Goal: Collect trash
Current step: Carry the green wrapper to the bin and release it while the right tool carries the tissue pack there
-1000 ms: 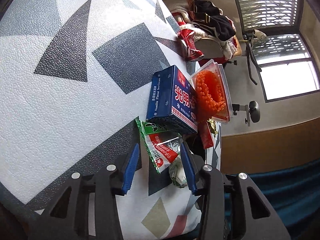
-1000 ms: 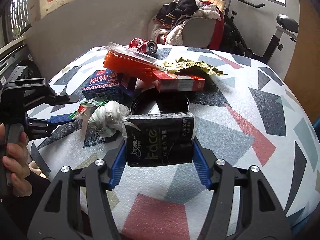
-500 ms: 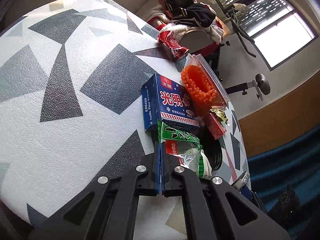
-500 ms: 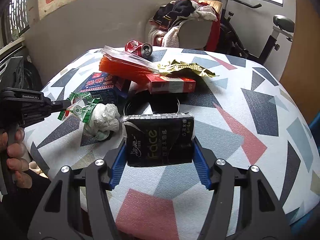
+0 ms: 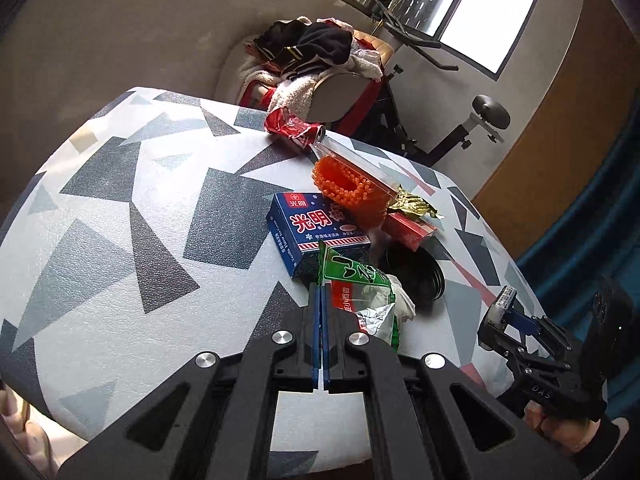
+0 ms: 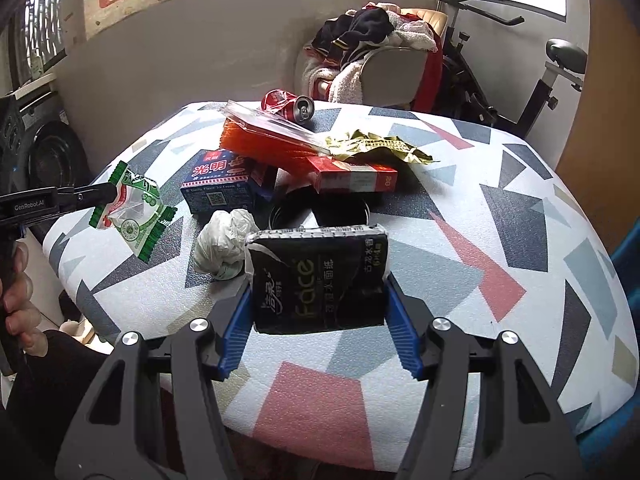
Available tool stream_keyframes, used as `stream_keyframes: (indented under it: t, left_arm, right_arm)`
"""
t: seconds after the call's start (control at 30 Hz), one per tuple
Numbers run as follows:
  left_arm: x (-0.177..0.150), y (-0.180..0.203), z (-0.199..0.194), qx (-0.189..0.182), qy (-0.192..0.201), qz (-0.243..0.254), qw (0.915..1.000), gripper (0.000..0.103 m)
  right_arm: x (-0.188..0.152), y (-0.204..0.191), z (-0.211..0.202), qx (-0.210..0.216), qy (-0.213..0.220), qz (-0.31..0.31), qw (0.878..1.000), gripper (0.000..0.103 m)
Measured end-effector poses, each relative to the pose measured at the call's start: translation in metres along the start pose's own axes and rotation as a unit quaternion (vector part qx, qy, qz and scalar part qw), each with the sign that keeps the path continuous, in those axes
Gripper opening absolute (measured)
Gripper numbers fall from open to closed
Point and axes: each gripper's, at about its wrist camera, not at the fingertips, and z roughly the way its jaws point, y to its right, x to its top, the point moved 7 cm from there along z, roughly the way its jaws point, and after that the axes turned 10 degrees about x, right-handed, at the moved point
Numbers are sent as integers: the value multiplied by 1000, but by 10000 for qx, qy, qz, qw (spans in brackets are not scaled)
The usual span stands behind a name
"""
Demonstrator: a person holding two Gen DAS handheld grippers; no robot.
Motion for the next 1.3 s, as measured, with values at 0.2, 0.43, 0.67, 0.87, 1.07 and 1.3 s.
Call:
stream_keyframes:
  t: [0.2, 0.43, 0.67, 0.87, 1.07, 1.3]
  left_arm:
    - [-22, 9, -25, -172, 98, 585, 9981, 1]
    - [-62, 22, -53, -379, 170, 1265, 9911, 1]
    - [-104, 27, -66, -566, -3, 1657, 9845, 1]
    - [-127, 31, -61, -638, -210, 1727, 9827, 9]
    - [-118, 28, -71, -436, 74, 1520, 9874, 64]
    - [-85, 10, -90, -69, 560, 875, 9946, 93]
  right_arm:
    - [-2, -7, -12, 29, 74, 49, 10000, 61]
    - [-9, -16, -25, 83, 151, 131, 9998, 61]
    - [-22, -19, -29, 119, 112, 224, 9996, 61]
    - [-33, -23, -31, 146, 74, 251, 9996, 62]
    - [-51, -37, -31, 225, -23, 149, 9996, 62]
    - [-87, -66, -21, 498, -355, -94, 9981, 62]
